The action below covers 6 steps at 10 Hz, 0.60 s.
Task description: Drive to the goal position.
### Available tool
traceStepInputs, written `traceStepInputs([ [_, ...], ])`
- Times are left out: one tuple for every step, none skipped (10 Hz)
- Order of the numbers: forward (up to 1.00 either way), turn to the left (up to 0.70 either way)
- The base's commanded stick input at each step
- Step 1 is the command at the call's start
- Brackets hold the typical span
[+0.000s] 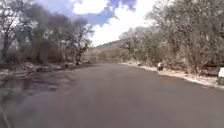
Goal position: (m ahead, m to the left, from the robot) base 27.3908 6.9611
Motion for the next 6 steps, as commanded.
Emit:
traceStepInputs([
  [0.7,0.0],
  [0.7,0.0],
  [0.7,0.0],
  [0.7,0.0],
  [0.7,0.0],
  [0.7,0.0],
])
